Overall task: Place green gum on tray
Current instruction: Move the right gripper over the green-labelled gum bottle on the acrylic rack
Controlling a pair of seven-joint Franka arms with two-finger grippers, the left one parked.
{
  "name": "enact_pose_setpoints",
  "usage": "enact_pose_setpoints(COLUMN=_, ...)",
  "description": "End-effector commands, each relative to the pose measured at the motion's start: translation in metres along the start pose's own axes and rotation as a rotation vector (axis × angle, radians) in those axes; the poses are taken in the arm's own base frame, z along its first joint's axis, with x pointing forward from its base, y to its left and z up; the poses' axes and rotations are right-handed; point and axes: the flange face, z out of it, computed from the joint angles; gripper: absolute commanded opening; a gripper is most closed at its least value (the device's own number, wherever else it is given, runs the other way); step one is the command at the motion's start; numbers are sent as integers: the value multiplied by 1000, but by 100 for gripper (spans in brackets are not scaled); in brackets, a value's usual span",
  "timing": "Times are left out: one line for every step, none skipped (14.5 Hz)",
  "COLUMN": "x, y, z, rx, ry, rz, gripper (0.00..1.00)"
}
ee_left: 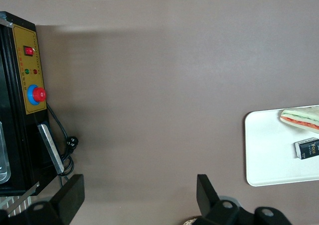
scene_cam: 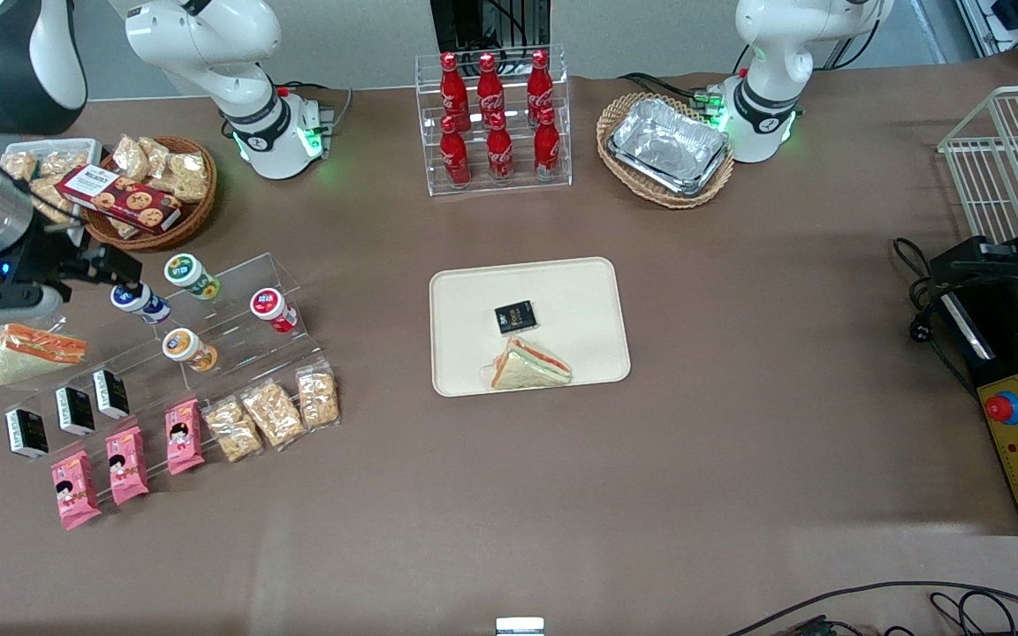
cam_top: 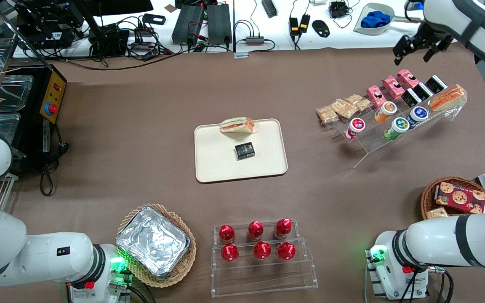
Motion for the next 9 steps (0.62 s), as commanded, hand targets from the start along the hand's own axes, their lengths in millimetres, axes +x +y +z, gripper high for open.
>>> enact_pose_setpoints(x=-42, y=6, z=4, rx=2, ry=57, rz=-12, gripper=100)
enact_pose_setpoints(x=-44, y=9, z=3, rx=3, ry=57, rz=-8, gripper=100)
enact_pose_setpoints(x=-49, y=10, z=4, rx=1, ry=54, rz=-8, gripper=100)
enact_pose_setpoints(x=-57, y=14, z=8, rx=5, ry=56, rz=-2, gripper=100)
enact_pose_setpoints(x=-62, y=23, z=11, rx=10, ry=65, rz=1, gripper=100)
enact_pose_setpoints(x=-67, y=23, z=17, rx=11, ry=64, rz=-7, gripper=100)
enact_pose_setpoints(x=-74, y=21, z=19, rx=13, ry=64, rz=-11, gripper=100)
enact_pose_setpoints(x=-81, y=22, z=22, rx=15, ry=61, rz=-15, gripper=100)
enact_pose_setpoints(x=-87, y=24, z=24, rx=16, ry=69, rz=-19, gripper=100)
